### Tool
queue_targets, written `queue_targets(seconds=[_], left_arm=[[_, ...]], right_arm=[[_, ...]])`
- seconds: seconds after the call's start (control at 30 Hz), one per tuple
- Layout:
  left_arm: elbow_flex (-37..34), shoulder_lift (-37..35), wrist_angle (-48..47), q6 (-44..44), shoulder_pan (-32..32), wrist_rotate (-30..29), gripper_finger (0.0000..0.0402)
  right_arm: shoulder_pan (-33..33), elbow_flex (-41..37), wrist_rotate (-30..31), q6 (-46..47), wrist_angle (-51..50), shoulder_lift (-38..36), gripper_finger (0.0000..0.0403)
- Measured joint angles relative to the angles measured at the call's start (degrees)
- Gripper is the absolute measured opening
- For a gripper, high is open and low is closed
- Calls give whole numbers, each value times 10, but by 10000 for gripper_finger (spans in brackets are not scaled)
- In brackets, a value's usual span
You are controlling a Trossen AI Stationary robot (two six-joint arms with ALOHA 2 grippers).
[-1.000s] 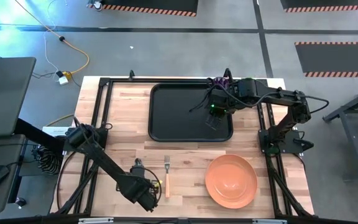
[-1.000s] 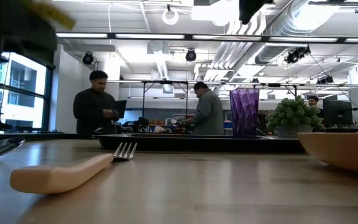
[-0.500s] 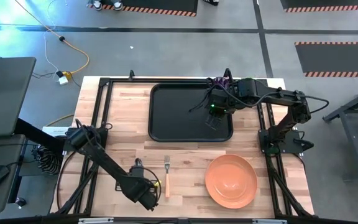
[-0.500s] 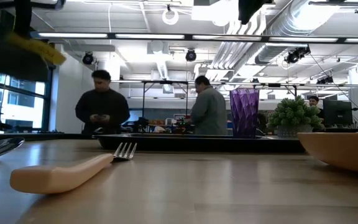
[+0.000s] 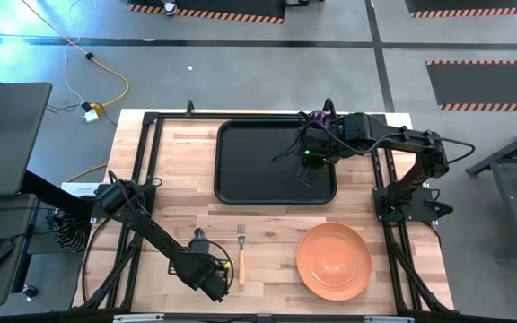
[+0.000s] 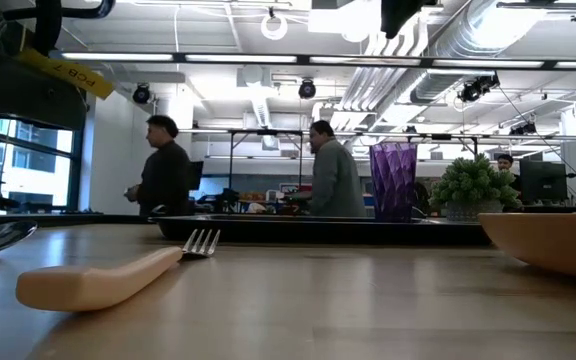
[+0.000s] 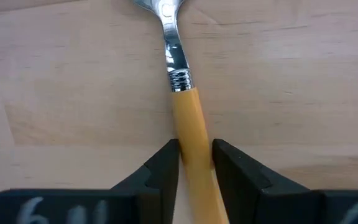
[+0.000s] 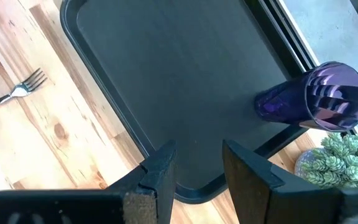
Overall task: Pick and place plate/cup/fork/spoon on tray
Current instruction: Put the yellow spoon on the left of the black serving tray
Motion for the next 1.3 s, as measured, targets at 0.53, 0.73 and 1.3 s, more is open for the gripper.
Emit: queue_targets(seconds=[0.53, 0.73, 1.3], left_arm=[[-3, -27, -3, 20, -1, -27, 44], [-2, -66, -2, 22, 1, -69, 43], [-1, -173, -59, 198, 144, -200, 45]], right_arm=[[0, 0, 0, 0, 1, 0, 122], [0, 0, 0, -10, 1, 0, 122], [0, 0, 0, -15, 2, 0, 122]])
